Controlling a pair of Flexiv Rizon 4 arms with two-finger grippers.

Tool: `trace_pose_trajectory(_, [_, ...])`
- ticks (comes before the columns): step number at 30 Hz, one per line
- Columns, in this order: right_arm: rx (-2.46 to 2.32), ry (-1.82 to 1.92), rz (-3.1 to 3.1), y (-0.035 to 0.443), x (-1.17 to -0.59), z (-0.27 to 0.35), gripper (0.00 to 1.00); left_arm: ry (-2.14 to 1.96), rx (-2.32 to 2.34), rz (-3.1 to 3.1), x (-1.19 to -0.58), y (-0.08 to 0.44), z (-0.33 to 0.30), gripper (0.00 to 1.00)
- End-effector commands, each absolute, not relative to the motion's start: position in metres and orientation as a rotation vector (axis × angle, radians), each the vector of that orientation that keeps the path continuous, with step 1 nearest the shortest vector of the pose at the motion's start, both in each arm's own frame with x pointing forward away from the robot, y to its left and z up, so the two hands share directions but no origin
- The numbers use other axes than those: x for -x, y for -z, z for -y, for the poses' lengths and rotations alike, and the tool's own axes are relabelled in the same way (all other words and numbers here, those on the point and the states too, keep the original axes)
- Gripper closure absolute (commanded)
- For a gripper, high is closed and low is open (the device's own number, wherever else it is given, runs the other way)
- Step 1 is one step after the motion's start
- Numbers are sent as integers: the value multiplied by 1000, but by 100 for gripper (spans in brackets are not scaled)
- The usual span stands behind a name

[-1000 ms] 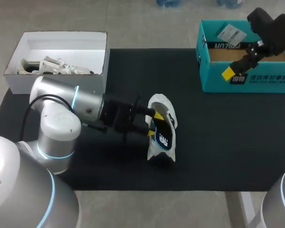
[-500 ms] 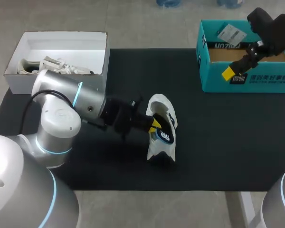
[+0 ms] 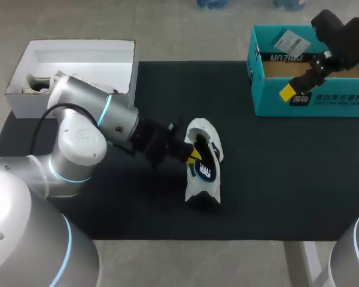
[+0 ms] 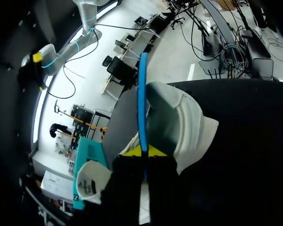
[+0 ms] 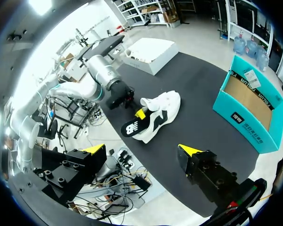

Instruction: Take the shoe out of the shoebox, open the shoe tongue, remove and reinsert the insole, then place the shoe into the shoebox

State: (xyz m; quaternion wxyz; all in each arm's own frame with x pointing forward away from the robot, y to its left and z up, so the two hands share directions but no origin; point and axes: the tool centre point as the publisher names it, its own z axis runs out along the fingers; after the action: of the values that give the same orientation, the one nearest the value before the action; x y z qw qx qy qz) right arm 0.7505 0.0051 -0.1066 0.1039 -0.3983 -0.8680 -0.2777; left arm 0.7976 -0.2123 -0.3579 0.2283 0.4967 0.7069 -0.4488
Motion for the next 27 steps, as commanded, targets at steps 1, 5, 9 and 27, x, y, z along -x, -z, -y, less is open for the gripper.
trace_pose_trajectory(1, [1174,813,2560,107,-753,-6,0,1238,-1348,-1966,-797,371,216,100])
trace_pose_trajectory(5, [1174,813,2560,107,-753,-6,0,1261,-1285,-1969,-795,363,210,84])
trace_pose_trajectory(9, [1174,813,2560,107,-753,-6,0,1288,-1251,-1955,-793,349,206,58])
trace_pose_trajectory(27, [1174,813,2560,107,-753,-6,0,1311,-1339,-1932,-772,344,221,82])
